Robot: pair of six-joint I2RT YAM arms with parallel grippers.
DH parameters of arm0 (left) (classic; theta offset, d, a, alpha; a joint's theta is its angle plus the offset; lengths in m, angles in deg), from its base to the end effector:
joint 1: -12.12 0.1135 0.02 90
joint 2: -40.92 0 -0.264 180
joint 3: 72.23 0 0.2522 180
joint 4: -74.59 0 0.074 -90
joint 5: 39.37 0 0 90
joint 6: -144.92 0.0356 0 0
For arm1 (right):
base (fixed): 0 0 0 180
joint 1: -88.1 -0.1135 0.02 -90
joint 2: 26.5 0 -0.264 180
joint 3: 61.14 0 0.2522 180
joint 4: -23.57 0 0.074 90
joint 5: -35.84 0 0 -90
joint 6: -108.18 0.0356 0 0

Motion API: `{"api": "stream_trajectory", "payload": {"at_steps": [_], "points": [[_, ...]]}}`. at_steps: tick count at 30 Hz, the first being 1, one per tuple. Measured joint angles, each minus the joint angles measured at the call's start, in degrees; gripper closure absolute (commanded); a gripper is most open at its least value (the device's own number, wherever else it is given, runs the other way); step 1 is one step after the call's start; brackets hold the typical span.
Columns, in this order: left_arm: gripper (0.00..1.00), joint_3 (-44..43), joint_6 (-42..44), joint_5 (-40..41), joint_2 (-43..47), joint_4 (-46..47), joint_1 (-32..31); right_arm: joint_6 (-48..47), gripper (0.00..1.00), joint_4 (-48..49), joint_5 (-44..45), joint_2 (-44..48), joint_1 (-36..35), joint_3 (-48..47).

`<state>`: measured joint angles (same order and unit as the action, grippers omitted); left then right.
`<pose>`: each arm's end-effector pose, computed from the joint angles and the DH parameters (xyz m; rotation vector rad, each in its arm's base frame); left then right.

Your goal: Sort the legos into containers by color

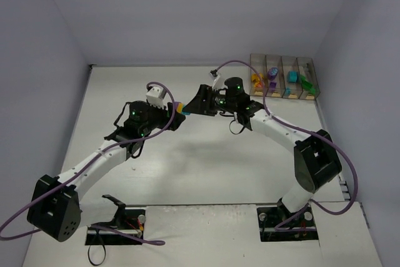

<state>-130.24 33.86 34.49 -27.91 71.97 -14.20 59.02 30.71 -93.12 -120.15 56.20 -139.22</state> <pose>0.2444 -0.1320 0.2872 0.2941 1.8539 -0.8337 0.3111 0.2200 0.2944 -0.4192 1.8909 1.4753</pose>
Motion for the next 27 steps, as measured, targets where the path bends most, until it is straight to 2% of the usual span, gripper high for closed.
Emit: {"api": "stream_trajectory", "payload": {"at_steps": [8,12,15,18,27], "points": [[0.76,1.1,0.0,-0.1,0.3,-0.2,-0.3,1.2,0.57,1.2,1.1,-0.7,-0.5,-1.4],[0.76,1.1,0.0,0.8,0.3,-0.2,-0.3,1.3,0.57,1.4,1.2,-1.0,-0.8,-1.5],[0.76,1.1,-0.1,1.5,0.3,-0.1,-0.3,1.4,0.51,1.3,1.2,-1.0,-0.8,-1.5],[0.76,1.1,-0.2,2.1,0.0,-0.1,-0.3,1.2,0.50,1.1,1.2,-1.0,-0.8,-1.5],[0.76,1.1,-0.3,2.5,-0.9,0.0,-0.3,0.9,0.58,0.7,1.5,-1.0,-0.8,-1.5]]}}
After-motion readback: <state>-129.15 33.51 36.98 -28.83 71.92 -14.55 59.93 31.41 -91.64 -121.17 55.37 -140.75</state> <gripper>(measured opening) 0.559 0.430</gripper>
